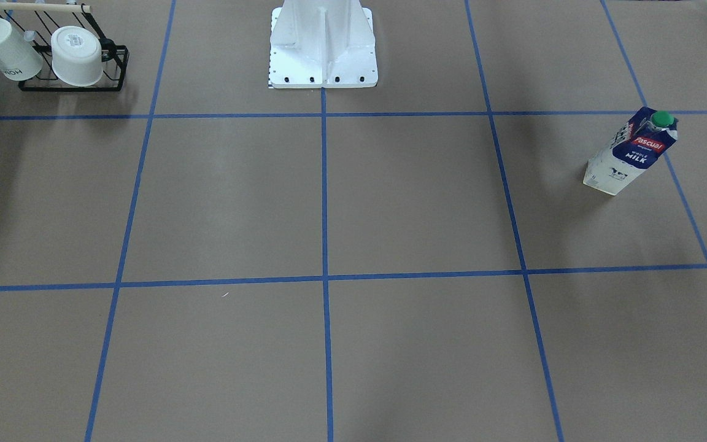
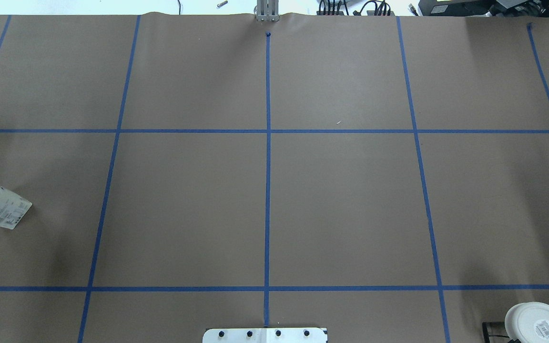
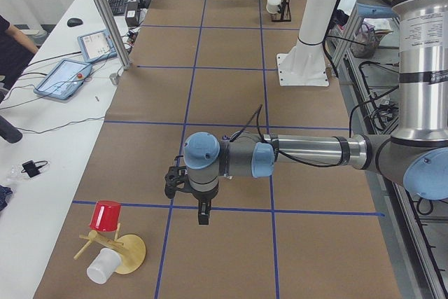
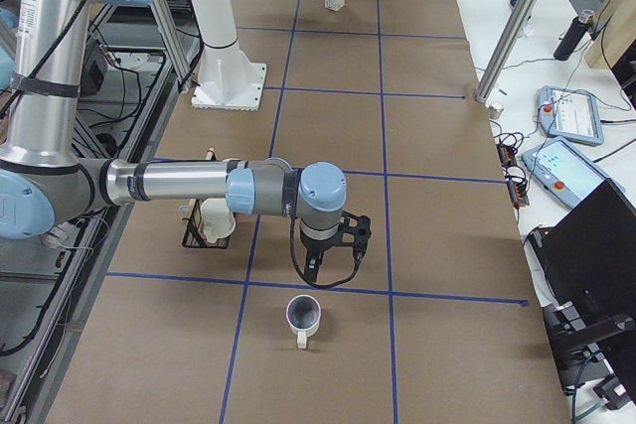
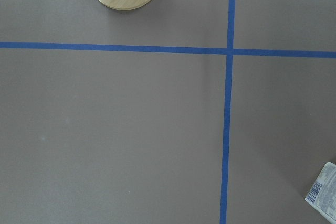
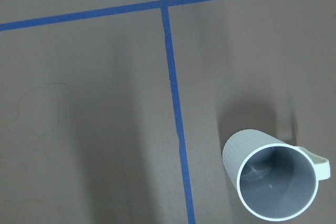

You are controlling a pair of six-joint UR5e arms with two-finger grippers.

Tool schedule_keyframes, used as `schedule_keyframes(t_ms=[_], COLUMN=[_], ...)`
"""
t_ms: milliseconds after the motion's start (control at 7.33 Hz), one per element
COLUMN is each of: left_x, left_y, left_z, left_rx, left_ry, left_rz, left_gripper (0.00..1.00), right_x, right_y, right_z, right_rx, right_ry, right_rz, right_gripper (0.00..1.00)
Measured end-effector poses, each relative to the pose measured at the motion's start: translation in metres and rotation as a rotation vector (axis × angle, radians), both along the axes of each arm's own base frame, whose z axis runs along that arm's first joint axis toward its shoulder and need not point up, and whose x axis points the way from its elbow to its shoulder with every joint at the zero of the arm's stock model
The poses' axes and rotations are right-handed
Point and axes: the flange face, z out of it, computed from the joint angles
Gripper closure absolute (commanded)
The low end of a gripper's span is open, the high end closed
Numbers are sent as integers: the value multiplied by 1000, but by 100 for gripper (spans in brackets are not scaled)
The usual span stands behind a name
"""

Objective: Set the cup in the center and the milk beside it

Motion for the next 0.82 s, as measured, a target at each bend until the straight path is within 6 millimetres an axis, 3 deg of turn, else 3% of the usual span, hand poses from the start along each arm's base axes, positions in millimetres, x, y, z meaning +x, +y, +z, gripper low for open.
schedule_keyframes(t_ms=[818], left_x=[0], left_y=[-3], left_z=[-8], left_rx=[19], left_ry=[-2], left_rz=[5], left_gripper=[2], right_x=[0], right_y=[-1], right_z=[1], right_rx=[-1], right_ry=[1], right_rz=[0], right_gripper=[0])
